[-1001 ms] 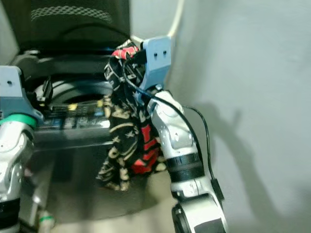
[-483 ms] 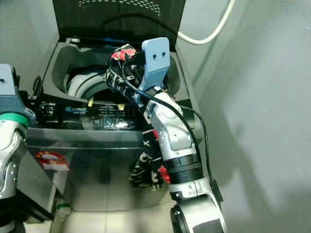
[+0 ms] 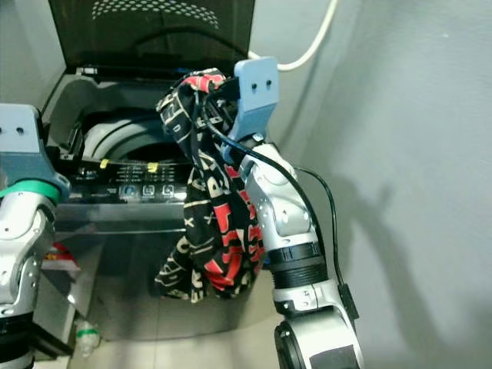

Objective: Clothes washing

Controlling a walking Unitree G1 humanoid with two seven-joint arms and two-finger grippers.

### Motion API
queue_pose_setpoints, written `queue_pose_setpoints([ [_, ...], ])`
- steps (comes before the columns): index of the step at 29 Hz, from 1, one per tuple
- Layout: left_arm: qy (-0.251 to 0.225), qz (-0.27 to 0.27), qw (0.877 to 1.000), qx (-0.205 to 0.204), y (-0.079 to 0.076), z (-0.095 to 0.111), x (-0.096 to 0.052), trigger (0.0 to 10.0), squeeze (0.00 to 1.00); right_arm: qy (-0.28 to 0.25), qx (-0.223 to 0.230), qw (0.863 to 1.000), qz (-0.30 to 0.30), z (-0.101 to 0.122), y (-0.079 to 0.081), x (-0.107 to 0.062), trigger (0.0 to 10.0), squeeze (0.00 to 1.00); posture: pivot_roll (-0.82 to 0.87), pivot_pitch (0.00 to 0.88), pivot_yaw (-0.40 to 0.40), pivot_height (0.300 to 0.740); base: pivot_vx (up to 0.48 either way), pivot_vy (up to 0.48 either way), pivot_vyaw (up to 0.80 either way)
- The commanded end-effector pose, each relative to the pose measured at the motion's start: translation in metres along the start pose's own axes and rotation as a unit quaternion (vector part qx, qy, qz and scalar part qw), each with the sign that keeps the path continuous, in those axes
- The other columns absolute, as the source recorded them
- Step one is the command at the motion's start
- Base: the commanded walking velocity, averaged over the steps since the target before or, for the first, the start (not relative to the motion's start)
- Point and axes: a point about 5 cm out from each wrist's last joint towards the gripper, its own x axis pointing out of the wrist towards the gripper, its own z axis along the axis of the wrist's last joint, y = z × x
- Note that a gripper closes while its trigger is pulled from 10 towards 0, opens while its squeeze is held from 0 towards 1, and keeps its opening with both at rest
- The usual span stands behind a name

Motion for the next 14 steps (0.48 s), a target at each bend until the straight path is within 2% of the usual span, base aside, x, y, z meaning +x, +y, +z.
queue_pose_setpoints([
  [1,0.005,0.0,1.0,0.002,0.0014,-0.002,-0.0013,10.0,0.0,-0.007,0.006,1.0,0.012,0.0022,0.0054,0.0005,10.0,0.0,0.17,0.012,-0.002,0.74,0.0,0.0,0.0],
  [14,-0.025,-0.003,1.0,-0.005,0.0003,0.0046,-0.0027,10.0,0.0,-0.006,0.013,1.0,0.022,0.0001,0.0076,-0.0013,10.0,0.0,0.16,0.02,-0.003,0.74,0.0,0.0,0.0],
])
